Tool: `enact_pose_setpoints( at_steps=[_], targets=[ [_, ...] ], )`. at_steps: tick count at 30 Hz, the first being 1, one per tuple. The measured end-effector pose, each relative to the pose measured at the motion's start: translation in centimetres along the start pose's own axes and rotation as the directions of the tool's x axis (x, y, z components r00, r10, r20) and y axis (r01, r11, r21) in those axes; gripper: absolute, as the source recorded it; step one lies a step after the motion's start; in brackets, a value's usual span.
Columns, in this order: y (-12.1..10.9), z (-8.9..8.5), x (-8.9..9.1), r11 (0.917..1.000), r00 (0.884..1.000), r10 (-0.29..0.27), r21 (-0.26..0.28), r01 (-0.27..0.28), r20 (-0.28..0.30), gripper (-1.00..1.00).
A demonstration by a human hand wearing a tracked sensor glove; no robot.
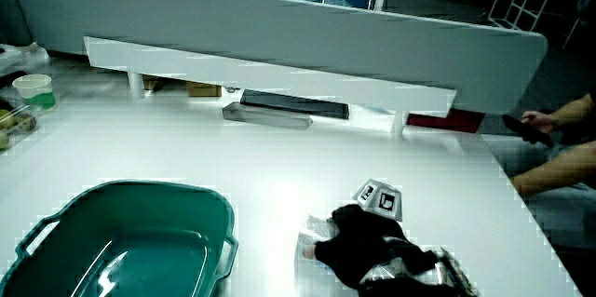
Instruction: Pick milk from desk
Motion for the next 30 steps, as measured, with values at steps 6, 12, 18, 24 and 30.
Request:
enact_pose_setpoints(
  at_steps=[6, 12, 18, 24, 30],
  targets=[
    [-0.2, 0.1, -0.5, 0.9993, 0.997, 0.021, 0.029, -0.024, 0.069, 0.97],
    [-0.2, 0.0, -0.6, 0.9982, 0.995, 0.031, 0.048, -0.036, 0.099, 1.0],
    [-0.4, 0.1, -0.9, 0.997, 0.993, 0.054, 0.049, -0.059, 0.1, 1.0],
    [-1.0, 0.7, -1.2, 0.9943, 0.991, 0.067, 0.075, -0.076, 0.114, 1.0],
    [-2.8, 2.2, -3.4, 0.9839, 0.983, 0.116, 0.12, -0.133, 0.142, 1.0]
  ],
)
